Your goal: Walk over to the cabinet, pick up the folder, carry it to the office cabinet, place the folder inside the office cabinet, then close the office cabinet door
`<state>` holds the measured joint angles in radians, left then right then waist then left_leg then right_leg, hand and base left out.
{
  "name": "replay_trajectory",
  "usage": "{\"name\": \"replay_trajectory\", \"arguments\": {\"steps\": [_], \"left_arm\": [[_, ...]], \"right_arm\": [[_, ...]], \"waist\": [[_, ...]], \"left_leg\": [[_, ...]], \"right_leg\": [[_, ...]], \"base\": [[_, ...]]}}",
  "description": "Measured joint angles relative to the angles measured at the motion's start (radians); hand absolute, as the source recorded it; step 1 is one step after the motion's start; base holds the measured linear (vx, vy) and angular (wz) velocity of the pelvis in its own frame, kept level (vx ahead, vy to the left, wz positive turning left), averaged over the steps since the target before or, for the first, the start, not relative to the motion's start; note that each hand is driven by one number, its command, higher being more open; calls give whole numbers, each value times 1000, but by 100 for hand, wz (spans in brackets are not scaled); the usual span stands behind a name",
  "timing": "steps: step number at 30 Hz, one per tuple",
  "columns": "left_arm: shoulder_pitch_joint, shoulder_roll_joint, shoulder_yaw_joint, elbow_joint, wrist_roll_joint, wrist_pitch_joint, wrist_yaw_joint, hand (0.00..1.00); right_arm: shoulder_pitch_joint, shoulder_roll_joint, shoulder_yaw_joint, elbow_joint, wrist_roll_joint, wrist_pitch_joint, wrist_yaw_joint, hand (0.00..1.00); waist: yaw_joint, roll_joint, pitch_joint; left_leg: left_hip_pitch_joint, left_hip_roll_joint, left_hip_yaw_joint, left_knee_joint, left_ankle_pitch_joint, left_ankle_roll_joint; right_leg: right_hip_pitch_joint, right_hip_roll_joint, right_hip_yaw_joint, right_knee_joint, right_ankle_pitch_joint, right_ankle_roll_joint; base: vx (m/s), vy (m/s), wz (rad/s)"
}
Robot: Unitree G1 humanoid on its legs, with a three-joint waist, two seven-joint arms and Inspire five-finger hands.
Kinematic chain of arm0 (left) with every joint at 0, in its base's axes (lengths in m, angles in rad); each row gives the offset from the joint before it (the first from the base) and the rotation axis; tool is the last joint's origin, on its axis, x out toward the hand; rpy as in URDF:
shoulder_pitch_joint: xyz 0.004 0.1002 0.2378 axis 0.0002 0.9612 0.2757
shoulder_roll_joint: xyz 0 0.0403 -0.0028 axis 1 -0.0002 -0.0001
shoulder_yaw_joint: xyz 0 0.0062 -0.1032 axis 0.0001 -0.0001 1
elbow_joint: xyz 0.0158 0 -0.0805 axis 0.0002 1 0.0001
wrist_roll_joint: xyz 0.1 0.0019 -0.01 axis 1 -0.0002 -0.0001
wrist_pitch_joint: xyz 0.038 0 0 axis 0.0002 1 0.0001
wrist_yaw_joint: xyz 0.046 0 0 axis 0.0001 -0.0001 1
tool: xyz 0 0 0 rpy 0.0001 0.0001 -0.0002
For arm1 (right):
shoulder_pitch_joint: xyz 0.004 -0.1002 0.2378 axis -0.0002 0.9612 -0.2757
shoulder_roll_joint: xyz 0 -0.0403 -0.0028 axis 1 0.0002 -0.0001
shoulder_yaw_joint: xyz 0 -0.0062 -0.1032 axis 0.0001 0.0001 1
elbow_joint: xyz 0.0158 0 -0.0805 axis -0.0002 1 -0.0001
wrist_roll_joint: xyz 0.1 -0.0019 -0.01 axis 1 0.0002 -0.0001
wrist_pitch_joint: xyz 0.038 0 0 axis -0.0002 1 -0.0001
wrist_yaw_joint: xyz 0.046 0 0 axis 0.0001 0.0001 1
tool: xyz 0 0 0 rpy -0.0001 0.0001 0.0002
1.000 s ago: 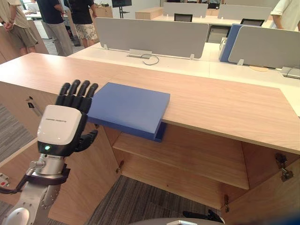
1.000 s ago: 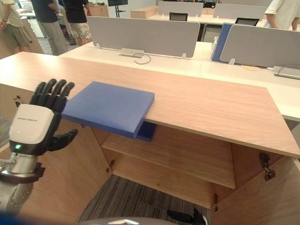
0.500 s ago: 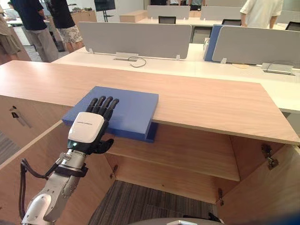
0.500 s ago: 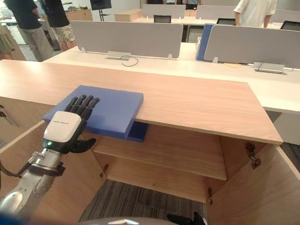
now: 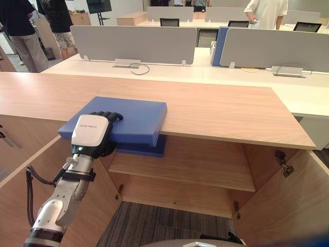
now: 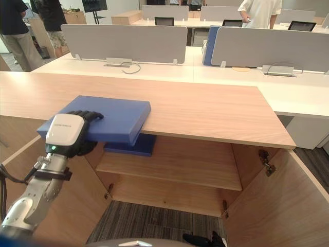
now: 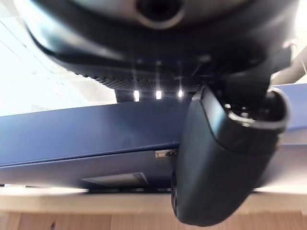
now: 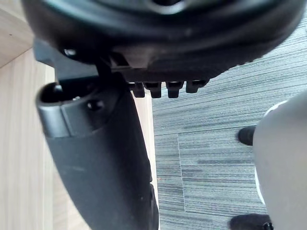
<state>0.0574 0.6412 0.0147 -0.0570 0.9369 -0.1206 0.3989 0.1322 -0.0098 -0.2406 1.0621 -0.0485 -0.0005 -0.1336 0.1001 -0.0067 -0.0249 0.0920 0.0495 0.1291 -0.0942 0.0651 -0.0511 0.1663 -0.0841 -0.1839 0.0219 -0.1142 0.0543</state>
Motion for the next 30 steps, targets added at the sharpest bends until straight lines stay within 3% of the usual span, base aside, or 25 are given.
{"name": "replay_trajectory", "arguments": {"steps": [4, 10, 12, 16, 18, 19, 21, 24, 26, 30], "left_arm": [[0, -55, 11, -29, 3, 17, -10, 0], [82, -251, 35, -283, -27, 45, -13, 0], [121, -338, 46, -363, -104, 31, -14, 0], [212, -463, 107, -475, -392, -30, -16, 0], [271, -524, 127, -510, -629, -54, -16, 0], [283, -542, 129, -514, -685, -66, -21, 0], [346, -582, 133, -531, -952, -99, -63, 0], [393, -616, 129, -548, -1154, -117, -108, 0], [410, -621, 126, -548, -1247, -118, -135, 0], [406, -621, 120, -548, -1279, -118, -163, 0]], "right_arm": [[-2, 0, 0, 0, 1, 0, 0, 100], [2, 0, 3, -14, 2, 0, 0, 100], [45, 6, 48, -121, 13, 6, 1, 100], [166, 33, 96, -451, 61, 0, 1, 100], [259, 62, 110, -663, 94, -20, -5, 100], [285, 72, 117, -719, 104, -26, -6, 100], [386, 98, 153, -912, 193, -49, 0, 100], [466, 118, 204, -1120, 207, -64, 1, 100], [483, 121, 235, -1217, 206, -76, -2, 100], [498, 118, 286, -1397, 131, -100, -36, 100]], "waist": [[-6, -3, 4], [-6, -12, 9], [-15, -11, 16], [-49, -7, 33], [-62, -7, 38], [-65, -7, 42], [-78, -9, 50], [-97, -16, 51], [-110, -14, 53], [-121, -5, 56]], "left_leg": [[9, 4, 4, 0, -3, 1], [-8, 8, 23, 5, -3, 0], [-7, 10, 38, 6, -3, 1], [1, 24, 78, 6, -6, 1], [18, 35, 120, 6, -22, -6], [25, 38, 131, 6, -24, -8], [42, 52, 171, 6, -30, -14], [45, 67, 220, 13, -37, -23], [47, 76, 251, 34, -47, -25], [47, 92, 297, 79, -77, -31]], "right_leg": [[10, 0, 7, -8, 4, 1], [-17, 4, 34, -11, 18, -3], [-26, 10, 53, -6, 24, -9], [-50, 21, 95, 14, 29, -16], [-59, 30, 137, 23, 30, -18], [-59, 34, 147, 24, 30, -18], [-67, 45, 185, 29, 29, -19], [-93, 58, 226, 44, 28, -17], [-104, 65, 256, 55, 28, -18], [-113, 78, 297, 66, 29, -18]], "base": [[-33, 6, -5], [-8, 10, -13], [-20, 11, -21], [-62, -3, -33], [-65, -4, -51], [-59, -7, -55], [-58, -22, -51], [-35, -26, -48], [6, -19, -55], [33, -27, -37]]}}
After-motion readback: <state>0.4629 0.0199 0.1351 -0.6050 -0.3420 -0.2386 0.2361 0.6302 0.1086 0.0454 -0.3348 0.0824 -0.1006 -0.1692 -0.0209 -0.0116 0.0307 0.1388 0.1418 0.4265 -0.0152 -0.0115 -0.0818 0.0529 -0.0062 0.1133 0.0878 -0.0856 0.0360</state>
